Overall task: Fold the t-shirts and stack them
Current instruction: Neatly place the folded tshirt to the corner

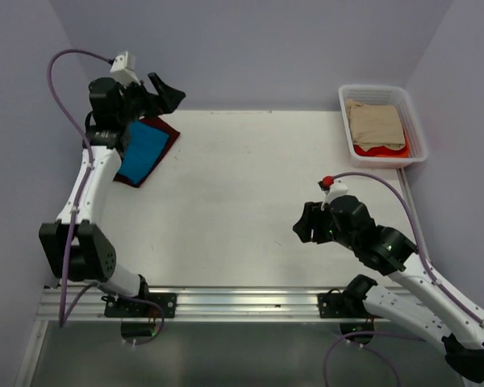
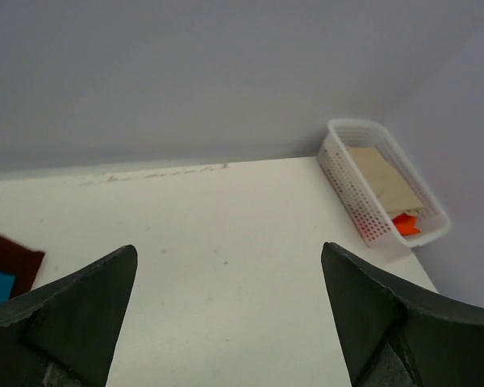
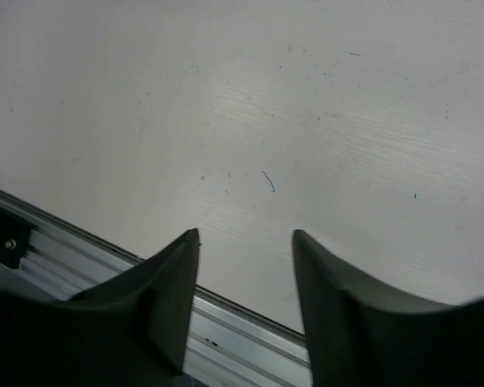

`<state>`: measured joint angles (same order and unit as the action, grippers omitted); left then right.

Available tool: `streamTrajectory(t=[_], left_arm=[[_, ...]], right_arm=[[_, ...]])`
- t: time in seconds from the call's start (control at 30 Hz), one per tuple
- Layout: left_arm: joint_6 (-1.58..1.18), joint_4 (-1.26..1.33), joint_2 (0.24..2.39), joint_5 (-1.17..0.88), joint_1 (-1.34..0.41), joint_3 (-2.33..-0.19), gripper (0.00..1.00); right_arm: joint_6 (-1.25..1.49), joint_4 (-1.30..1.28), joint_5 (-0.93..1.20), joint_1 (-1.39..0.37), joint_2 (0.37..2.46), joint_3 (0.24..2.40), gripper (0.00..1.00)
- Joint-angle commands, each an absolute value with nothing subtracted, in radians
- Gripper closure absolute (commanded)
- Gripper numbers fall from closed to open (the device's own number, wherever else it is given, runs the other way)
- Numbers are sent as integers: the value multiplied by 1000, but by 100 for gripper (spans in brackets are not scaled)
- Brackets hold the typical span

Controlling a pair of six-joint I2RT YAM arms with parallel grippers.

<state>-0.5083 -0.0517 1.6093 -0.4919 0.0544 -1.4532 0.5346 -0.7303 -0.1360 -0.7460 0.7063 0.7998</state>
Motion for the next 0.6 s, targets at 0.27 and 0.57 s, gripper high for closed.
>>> streamTrajectory(t=[0.27, 0.57], left_arm=[[-305, -268, 1077, -357, -316, -1091, 0], [-287, -334, 894, -354, -416, -930, 0]], right_arm=[[474, -692, -181, -747, 680, 873, 1], [457, -681, -209, -746, 710, 900, 1]])
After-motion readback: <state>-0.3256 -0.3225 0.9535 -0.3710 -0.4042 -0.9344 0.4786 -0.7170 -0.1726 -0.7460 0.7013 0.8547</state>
